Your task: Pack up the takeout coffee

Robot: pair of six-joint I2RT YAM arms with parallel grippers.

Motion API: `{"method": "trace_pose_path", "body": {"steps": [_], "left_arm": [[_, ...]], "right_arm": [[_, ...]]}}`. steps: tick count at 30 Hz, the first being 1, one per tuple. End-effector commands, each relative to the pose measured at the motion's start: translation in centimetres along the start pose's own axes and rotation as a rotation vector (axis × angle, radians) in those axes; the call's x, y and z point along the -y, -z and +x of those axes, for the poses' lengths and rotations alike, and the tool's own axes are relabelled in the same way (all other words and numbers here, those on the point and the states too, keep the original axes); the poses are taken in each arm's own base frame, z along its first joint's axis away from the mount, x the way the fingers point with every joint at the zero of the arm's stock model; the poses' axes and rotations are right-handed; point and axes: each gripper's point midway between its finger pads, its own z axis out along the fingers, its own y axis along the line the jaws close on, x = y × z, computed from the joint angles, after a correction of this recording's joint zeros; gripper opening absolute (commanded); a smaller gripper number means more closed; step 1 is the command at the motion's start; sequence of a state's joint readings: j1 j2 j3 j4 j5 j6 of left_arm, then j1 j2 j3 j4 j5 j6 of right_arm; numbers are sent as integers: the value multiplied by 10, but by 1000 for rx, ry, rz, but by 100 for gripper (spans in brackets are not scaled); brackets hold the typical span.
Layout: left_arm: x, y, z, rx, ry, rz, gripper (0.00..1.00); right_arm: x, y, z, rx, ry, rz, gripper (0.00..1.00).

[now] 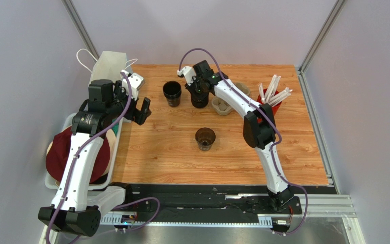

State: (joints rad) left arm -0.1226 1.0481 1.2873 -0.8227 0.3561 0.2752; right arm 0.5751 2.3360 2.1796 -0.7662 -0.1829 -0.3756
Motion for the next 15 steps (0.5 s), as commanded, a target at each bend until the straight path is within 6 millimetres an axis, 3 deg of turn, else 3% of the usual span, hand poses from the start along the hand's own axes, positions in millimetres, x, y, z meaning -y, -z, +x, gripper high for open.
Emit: {"method": "trace_pose_path", "body": {"steps": [1, 10, 15], "left_arm": [[-2, -1, -8, 38, 4, -5, 99], [-2, 0, -9, 40, 1, -6, 99], [-3, 3, -15, 46, -24, -4, 99]], "right_arm": [[13, 42, -43, 116, 37, 68, 3], [11, 53, -52, 138, 45, 72, 2], [1, 78, -63, 164, 48, 23, 2]]}}
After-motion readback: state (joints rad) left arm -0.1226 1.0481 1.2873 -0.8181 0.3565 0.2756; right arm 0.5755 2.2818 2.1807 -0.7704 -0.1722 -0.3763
